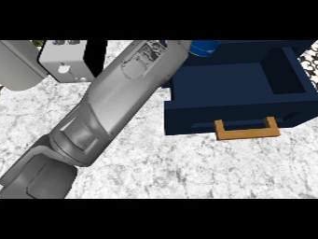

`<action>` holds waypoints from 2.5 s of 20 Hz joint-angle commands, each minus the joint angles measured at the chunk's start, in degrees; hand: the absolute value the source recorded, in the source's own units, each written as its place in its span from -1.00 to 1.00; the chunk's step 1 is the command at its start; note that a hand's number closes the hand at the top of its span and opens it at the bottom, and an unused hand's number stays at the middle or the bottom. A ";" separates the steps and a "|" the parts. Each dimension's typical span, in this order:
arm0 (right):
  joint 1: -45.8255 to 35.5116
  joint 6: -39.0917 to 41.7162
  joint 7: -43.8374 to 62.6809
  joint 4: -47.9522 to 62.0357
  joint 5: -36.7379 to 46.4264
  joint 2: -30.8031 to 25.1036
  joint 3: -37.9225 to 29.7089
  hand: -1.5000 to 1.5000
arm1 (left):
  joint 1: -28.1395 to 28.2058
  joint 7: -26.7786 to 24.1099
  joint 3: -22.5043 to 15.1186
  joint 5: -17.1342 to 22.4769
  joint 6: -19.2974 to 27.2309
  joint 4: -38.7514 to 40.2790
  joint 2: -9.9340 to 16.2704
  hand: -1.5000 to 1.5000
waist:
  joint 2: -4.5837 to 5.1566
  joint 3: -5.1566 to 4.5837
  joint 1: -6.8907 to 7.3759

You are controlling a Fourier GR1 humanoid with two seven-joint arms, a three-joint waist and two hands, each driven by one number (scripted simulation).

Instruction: Pick up the can, place it into the drawer and close the drawer

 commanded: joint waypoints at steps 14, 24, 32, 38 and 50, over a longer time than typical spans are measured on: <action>-7.37 -1.19 1.99 2.74 0.10 -1.53 0.30 -1.00 | 2.08 -8.55 -12.98 8.95 6.13 7.73 0.00 1.00 | 0.74 0.06 -2.74; -9.19 -1.80 0.82 5.93 1.83 -1.75 0.34 -1.00 | 2.04 -10.97 -16.42 10.45 7.43 10.95 0.00 -1.00 | 1.15 0.05 -3.13; -7.87 0.17 0.77 4.32 0.25 -2.94 -0.04 -1.00 | 2.62 -11.40 -17.66 12.80 11.13 12.49 0.00 -1.00 | 1.19 0.05 -4.05; -6.83 -1.02 1.29 1.10 1.64 -1.26 1.71 -1.00 | 3.52 -13.14 -18.21 14.67 13.25 11.83 0.00 -1.00 | 1.07 0.03 -4.25; -9.44 0.03 -4.82 -2.72 16.63 -8.67 3.46 -1.00 | 0.04 -12.68 -15.42 20.88 11.95 10.82 0.00 -1.00 | 0.86 -0.02 -2.57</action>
